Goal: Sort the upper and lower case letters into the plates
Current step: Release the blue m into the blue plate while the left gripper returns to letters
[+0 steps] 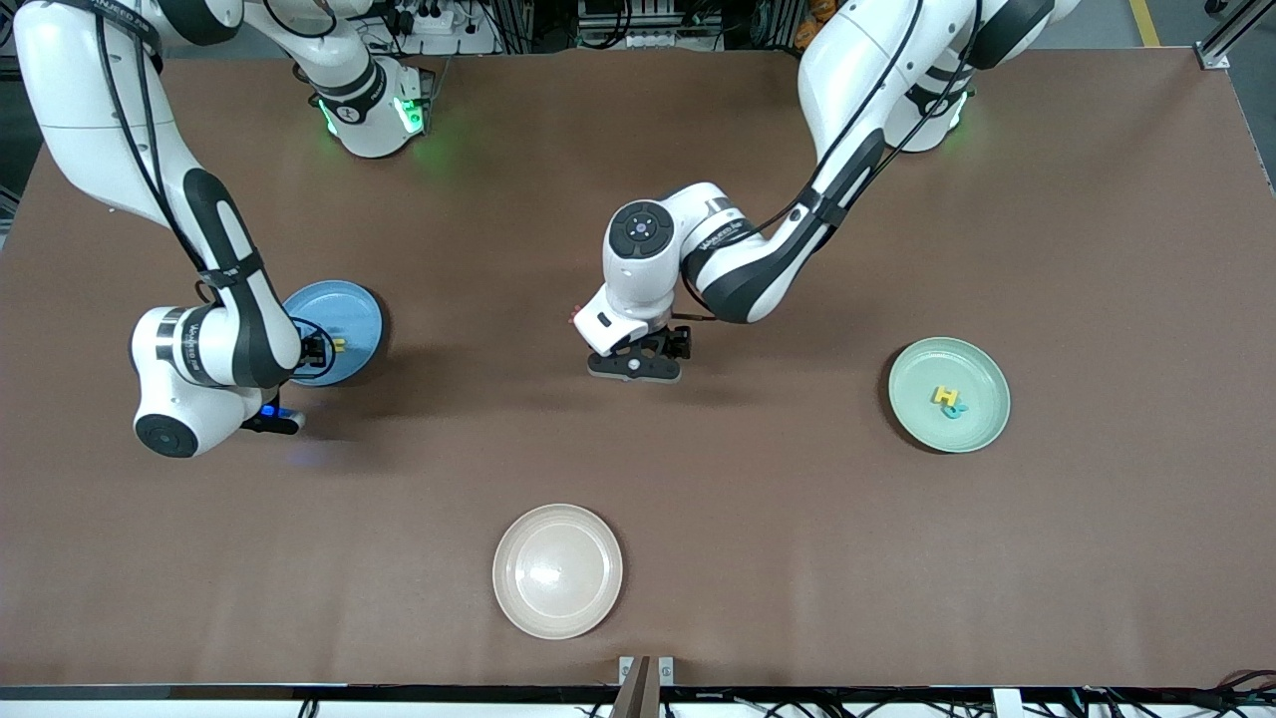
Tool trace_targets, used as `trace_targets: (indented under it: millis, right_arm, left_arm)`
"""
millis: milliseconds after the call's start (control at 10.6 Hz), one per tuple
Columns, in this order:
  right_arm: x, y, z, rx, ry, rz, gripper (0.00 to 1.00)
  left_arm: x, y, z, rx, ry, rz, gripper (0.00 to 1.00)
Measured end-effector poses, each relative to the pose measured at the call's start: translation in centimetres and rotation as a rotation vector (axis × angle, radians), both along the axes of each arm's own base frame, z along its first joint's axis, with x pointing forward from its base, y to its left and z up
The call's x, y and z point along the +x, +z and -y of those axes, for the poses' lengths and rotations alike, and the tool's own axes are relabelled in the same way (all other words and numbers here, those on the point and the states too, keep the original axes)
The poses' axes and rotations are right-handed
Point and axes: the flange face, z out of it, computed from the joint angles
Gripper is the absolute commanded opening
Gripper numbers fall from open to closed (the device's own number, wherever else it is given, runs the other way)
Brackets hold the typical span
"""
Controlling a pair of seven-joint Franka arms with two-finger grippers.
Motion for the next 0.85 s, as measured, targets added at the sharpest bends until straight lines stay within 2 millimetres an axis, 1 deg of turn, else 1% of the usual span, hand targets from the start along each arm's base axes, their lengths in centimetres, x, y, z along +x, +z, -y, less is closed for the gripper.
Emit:
trace_targets:
  millis: [188,376,470,658,846]
  right_arm:
    - [0.1,0.0,-0.2,0.008,0.004,0.003,1.0]
    - [0.3,0.2,-0.8,0.044,-0.013,0.015,1.0]
    - [0.6,0.3,-1.2,0.063,-0.028,0.028,1.0]
    - [1.3,0.8,-1.9,0.111,-0.076,0.069,1.0]
    - [1.6,1.3,-2.5,0.153,-0.117,0.081,1.0]
  left_arm:
    - [-0.2,-1.3,0.1,0.013,-0.004,0.0,1.0]
    - [-0.1,-1.8,0.5,-0.007,-0.007,0.013,1.0]
    - [-0.2,-2.3,0.8,-0.024,-0.011,0.02,1.0]
    - [-1.0,-4.2,1.9,-0.046,-0.016,0.028,1.0]
    - [-2.4,-6.3,3.1,-0.039,-0.004,0.03,1.0]
